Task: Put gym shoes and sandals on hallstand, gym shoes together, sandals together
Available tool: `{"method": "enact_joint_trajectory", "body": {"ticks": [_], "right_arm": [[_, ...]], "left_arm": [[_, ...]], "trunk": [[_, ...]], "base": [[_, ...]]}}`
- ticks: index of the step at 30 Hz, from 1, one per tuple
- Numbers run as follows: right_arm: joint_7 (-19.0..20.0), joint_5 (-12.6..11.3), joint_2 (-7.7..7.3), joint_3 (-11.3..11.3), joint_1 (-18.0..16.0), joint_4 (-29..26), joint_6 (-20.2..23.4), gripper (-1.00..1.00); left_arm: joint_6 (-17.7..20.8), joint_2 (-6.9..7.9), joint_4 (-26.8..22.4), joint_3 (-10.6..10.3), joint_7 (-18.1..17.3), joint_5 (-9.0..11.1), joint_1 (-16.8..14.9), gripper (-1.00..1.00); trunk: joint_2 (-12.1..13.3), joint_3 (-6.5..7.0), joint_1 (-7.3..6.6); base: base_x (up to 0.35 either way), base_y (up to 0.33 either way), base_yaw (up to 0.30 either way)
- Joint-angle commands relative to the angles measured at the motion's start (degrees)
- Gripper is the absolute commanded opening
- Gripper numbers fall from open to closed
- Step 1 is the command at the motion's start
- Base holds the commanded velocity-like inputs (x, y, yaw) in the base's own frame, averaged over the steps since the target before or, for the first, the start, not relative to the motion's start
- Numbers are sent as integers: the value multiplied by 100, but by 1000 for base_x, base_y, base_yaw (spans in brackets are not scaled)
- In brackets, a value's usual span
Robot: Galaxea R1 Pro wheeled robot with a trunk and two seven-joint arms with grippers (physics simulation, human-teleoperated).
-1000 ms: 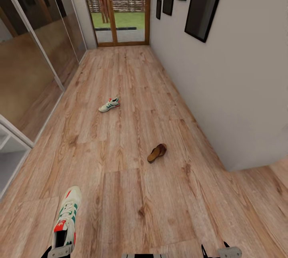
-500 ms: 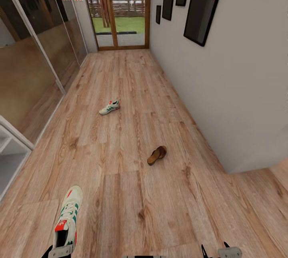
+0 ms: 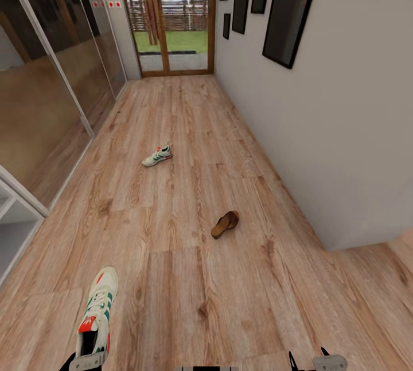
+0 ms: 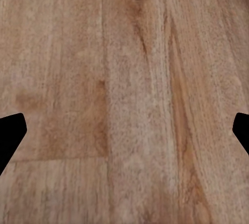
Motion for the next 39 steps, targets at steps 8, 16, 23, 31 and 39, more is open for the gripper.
{"method": "enact_joint_trajectory", "body": {"ticks": [8, 16, 23, 31, 39], "right_arm": [[-2, 60, 4, -30, -4, 11, -19, 100], [-2, 60, 4, -32, -4, 12, -19, 100], [-2, 60, 4, -32, -4, 12, -19, 100], [-2, 60, 4, -27, -4, 12, -19, 100], [-9, 64, 112, -24, -4, 12, -19, 100]], "left_arm": [[-11, -7, 15, -9, 5, 34, -2, -100], [-9, -7, 19, -9, 5, 34, -2, -100], [-9, -12, 12, -10, 5, 34, -2, -100], [-13, -16, 8, -8, 28, 34, -2, -100], [-17, -24, 2, -8, 49, 32, -2, -100]], "trunk": [[-324, -76, 175], [-604, -130, 329], [-604, -68, 329], [-604, 4, 329], [-604, 76, 329]], "base": [[0, 0, 0], [0, 0, 0], [0, 0, 0], [0, 0, 0], [-115, -96, 2]]}}
